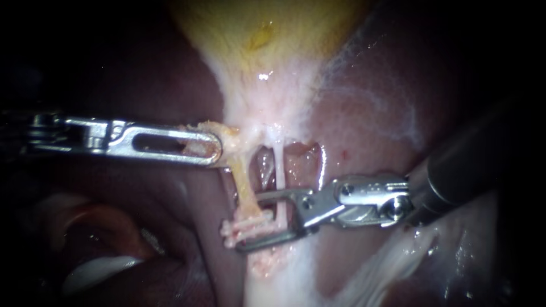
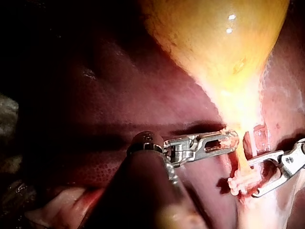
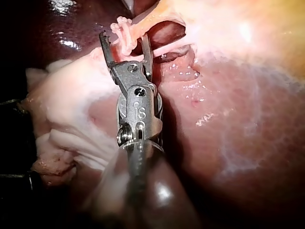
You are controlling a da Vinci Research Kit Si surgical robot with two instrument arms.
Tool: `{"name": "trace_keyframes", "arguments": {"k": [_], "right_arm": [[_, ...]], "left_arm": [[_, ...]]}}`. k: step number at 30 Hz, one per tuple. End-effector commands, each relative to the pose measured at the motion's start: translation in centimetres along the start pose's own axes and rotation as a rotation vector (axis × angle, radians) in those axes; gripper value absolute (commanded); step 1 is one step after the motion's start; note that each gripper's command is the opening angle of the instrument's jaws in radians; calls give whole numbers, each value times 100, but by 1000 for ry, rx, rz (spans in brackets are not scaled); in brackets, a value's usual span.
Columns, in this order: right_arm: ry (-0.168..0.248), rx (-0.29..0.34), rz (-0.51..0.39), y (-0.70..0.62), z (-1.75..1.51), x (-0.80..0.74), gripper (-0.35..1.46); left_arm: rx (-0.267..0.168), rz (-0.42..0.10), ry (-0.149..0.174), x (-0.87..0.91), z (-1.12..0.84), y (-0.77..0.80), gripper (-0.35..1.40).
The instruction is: Going back second clip left tube
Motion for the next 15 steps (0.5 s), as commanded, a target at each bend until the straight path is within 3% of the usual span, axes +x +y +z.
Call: {"name": "trace_keyframes", "arguments": {"k": [1,15], "right_arm": [[0,1,-5,0,-1,0,50],[1,-20,-47,2,-31,8,50]], "left_arm": [[0,0,0,0,0,0,-35],[0,0,0,0,-1,0,-35]]}}
